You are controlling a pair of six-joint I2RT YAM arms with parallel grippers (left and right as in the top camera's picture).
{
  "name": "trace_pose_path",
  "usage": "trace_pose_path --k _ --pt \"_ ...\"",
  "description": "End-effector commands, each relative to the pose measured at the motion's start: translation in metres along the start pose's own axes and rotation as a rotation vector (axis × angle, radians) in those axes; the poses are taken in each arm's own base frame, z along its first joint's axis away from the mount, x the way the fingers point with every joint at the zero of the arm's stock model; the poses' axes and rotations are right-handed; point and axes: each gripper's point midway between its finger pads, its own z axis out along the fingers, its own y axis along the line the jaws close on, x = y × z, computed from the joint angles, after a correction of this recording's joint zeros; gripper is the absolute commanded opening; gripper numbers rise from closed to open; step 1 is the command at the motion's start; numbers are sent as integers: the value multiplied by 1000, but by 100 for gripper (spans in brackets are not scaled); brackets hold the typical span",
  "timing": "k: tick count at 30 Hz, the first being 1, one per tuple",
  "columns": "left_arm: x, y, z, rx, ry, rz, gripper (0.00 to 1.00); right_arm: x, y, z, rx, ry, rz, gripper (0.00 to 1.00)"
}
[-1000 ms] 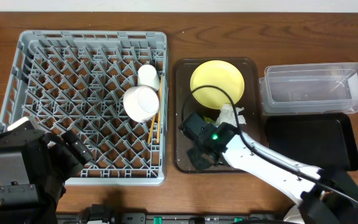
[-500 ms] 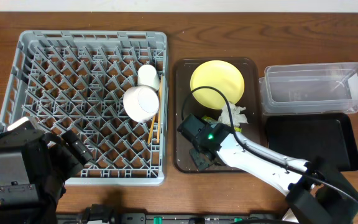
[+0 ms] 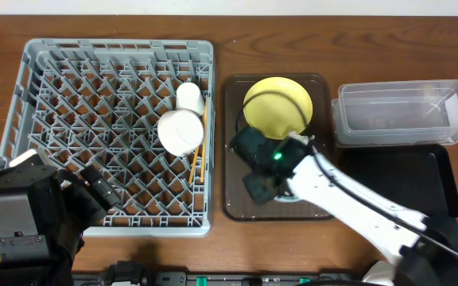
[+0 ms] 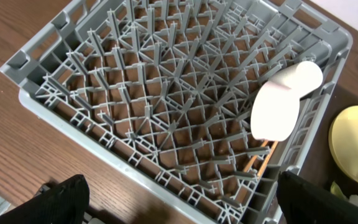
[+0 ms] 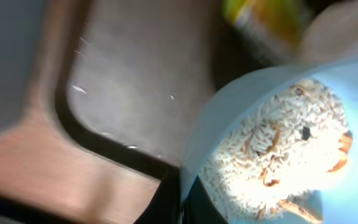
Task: Sort waste into correct bins and load items into the dishwasher rack
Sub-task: 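Move the right gripper to the light-blue rice bowl and grasp it, then carry the rice bowl to the black tray and tip rice out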
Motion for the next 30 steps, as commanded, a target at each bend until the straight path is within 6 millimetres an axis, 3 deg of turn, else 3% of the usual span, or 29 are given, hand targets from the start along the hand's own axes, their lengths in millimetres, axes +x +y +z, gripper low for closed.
trace_pose_path --k 1,3,6,15,18,22,26,30 --pt "-2 3 -1 -17 -11 -6 97 -29 -10 -54 -37 -136 28 1" --pt "-2 3 -1 -17 -11 -6 97 -35 -23 -71 -35 -163 56 1" --pt "-2 3 -1 -17 -11 -6 98 -47 -58 -92 -19 -224 118 1" --pt "-2 3 -1 -17 -11 -6 98 -77 -163 -114 -188 -386 317 1" --pt "-2 3 -1 -17 -11 -6 98 -67 -214 -118 -139 -415 447 1" --pt "-2 3 -1 -17 -11 -6 98 -36 -254 -116 -99 -367 579 1" --pt "-2 3 -1 -17 -11 -6 98 -6 -266 -111 -101 -290 671 1" --pt "-2 3 -1 -17 -11 -6 98 14 -256 -101 -158 -206 714 1"
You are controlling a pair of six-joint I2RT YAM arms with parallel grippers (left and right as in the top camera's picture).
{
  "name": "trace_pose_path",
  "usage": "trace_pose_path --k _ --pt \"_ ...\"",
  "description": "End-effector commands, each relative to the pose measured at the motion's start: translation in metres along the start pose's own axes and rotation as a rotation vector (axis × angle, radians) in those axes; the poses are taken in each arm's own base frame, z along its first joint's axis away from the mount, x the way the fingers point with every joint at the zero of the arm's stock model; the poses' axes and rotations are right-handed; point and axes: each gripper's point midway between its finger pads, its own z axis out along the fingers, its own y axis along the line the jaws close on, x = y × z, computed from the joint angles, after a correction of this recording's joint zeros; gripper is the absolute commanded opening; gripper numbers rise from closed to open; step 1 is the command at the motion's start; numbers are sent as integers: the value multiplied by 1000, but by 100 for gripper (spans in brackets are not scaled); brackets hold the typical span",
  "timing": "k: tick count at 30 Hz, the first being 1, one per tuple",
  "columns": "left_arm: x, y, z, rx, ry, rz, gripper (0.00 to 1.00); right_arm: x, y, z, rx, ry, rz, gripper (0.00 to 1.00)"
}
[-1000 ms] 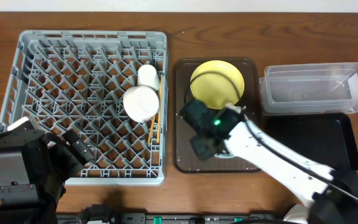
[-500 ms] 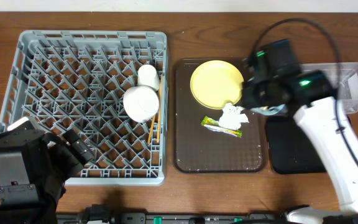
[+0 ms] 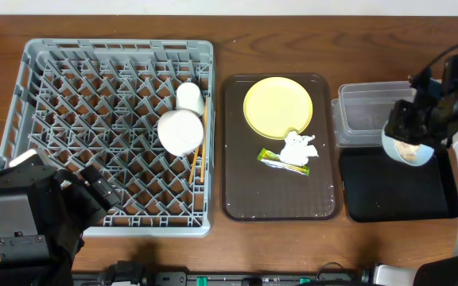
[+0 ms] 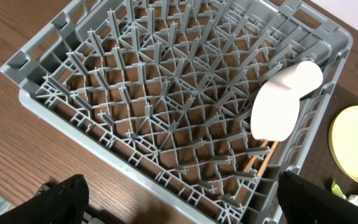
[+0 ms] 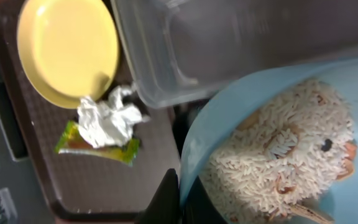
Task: Sort waste into correct bins and load items into the dishwasher rack
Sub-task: 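Carry the rice bowl to the black tray and tip rice out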
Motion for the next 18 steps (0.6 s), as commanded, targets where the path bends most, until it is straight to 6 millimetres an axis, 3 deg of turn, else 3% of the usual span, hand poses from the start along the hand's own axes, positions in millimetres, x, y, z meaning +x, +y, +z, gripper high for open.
trace_pose_path --k 1,5,10,18 --pt "-2 3 -1 -16 -11 -6 98 13 3 3 -52 50 8 1" --pt "-2 3 -1 -16 -11 -6 98 37 3 25 -107 131 41 1" --pt "-2 3 -1 -17 -11 -6 98 57 15 46 -311 175 55 1" --pt "-2 3 -1 -16 -11 -6 98 66 6 53 -506 117 46 1"
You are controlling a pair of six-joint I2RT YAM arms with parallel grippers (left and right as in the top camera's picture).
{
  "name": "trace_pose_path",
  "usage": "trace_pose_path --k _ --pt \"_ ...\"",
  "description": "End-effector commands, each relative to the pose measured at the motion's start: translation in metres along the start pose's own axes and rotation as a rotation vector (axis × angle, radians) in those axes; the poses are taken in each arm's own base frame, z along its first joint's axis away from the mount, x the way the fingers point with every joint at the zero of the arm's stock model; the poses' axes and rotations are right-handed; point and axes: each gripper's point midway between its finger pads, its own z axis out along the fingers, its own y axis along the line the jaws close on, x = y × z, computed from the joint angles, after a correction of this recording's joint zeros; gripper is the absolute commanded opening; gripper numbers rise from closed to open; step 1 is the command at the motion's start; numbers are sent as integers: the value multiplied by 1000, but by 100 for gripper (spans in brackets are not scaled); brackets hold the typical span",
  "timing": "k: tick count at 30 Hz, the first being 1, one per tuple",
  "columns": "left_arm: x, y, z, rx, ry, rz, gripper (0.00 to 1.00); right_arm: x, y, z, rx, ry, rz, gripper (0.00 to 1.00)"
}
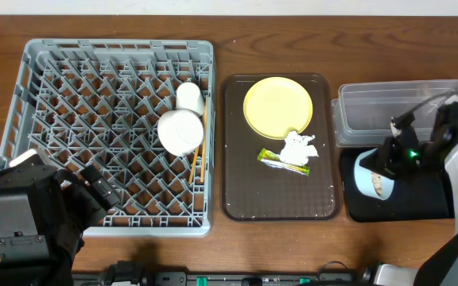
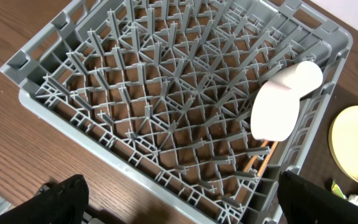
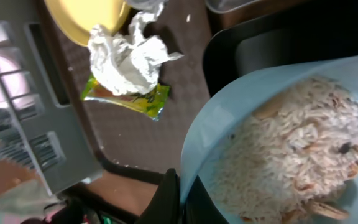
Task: Sort waste into correct bins and load items into the dishwasher rack
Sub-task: 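Carry the rice bowl to the black tray and tip rice out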
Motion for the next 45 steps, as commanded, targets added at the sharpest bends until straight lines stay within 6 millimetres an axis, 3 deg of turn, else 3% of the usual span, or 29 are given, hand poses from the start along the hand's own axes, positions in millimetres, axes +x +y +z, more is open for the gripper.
trace_pose_path --k 1,8,14,19,29,33,38,45 --pt "-2 3 -1 -17 -11 -6 98 -3 15 -9 -191 -62 -84 1" --pt "-2 3 -1 -17 -11 -6 98 -10 12 -33 -399 -216 -72 1" --pt "-2 3 -1 -17 -11 -6 98 -13 -9 -55 -492 -365 7 3" --pt "-2 3 -1 -17 -11 -6 98 -16 -24 -75 -535 -503 8 11" --pt "-2 3 -1 -17 -11 -6 98 -27 -15 -113 -700 -677 6 5" --pt "-2 3 -1 -17 -11 -6 98 -25 -14 -112 -703 -667 26 5" --pt "-2 3 -1 -17 -11 -6 98 -15 -28 -91 -584 -568 59 10" --pt "-2 3 -1 -17 -11 -6 98 -5 -38 -75 -478 -460 98 30"
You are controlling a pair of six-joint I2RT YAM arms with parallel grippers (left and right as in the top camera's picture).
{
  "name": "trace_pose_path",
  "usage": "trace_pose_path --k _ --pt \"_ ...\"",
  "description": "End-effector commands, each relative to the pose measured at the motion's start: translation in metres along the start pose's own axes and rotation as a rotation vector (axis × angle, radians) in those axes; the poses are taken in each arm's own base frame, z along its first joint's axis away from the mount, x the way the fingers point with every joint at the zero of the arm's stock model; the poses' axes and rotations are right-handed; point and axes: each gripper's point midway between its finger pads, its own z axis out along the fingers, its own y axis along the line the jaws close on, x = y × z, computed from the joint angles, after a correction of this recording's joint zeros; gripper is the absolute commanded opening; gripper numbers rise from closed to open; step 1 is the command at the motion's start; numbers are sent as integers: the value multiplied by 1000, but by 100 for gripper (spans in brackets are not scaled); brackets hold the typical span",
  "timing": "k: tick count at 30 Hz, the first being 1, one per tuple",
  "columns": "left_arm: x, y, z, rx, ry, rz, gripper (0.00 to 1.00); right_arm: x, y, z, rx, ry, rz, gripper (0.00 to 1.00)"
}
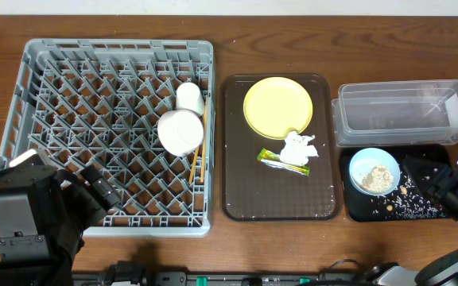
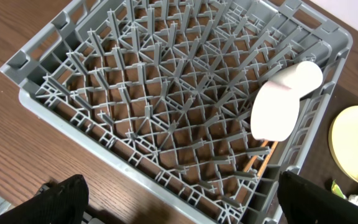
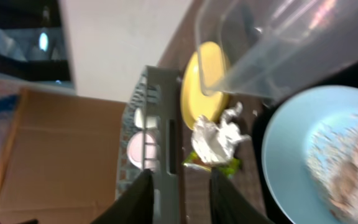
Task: Sort waste into correct bins and load items into the dishwasher rack
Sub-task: 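Carry the rice bowl to the black tray and tip rice out, then lower the right gripper over the blue bowl on the black tray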
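A blue bowl (image 1: 374, 171) with some rice in it stands upright in the black bin (image 1: 356, 208), and spilled rice (image 1: 412, 202) lies scattered over the bin floor. My right gripper (image 1: 450, 187) is open just right of the bowl; in the right wrist view the bowl (image 3: 303, 162) lies beyond the empty fingers. On the brown tray (image 1: 245, 199) are a yellow plate (image 1: 277, 105), a crumpled napkin (image 1: 296, 148) and a green wrapper (image 1: 273, 161). The grey rack (image 1: 34, 95) holds two white cups (image 1: 181, 129) and chopsticks (image 1: 195, 167). My left gripper (image 1: 102, 191) is open at the rack's near left corner.
A clear plastic bin (image 1: 400, 111) stands behind the black bin at the far right. The rack fills the left half of the wooden table. Bare wood shows along the front edge and between rack and tray.
My right gripper held the blue bowl tilted over the black bin. Now the bowl stands upright in the bin with rice scattered around it, and the gripper has let go and sits to its right.
My right gripper was shut on the rice bowl at the brown tray. Then it held the bowl by the clear bin at the right, then tilted over the black bin. Now rice lies in the bin and the bowl is released. The left arm stayed still.
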Motion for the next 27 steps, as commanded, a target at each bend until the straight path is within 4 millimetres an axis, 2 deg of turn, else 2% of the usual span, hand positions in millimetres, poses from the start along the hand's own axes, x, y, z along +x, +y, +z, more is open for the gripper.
trace_pose_path --k 1,9,14,19,23,27 --pt "-2 3 -1 -17 -11 -6 98 4 -10 -1 94 55 5 31" --pt "-2 3 -1 -16 -11 -6 98 2 -16 23 455 278 24 36" --pt "-2 3 -1 -17 -11 -6 98 15 -8 52 745 413 -123 36" --pt "-2 3 -1 -16 -11 -6 98 30 -10 73 975 449 -278 36" --pt "-2 3 -1 -17 -11 -6 98 45 -9 82 1062 474 -371 36" --pt "-2 3 -1 -16 -11 -6 98 53 -8 85 1104 477 -395 36"
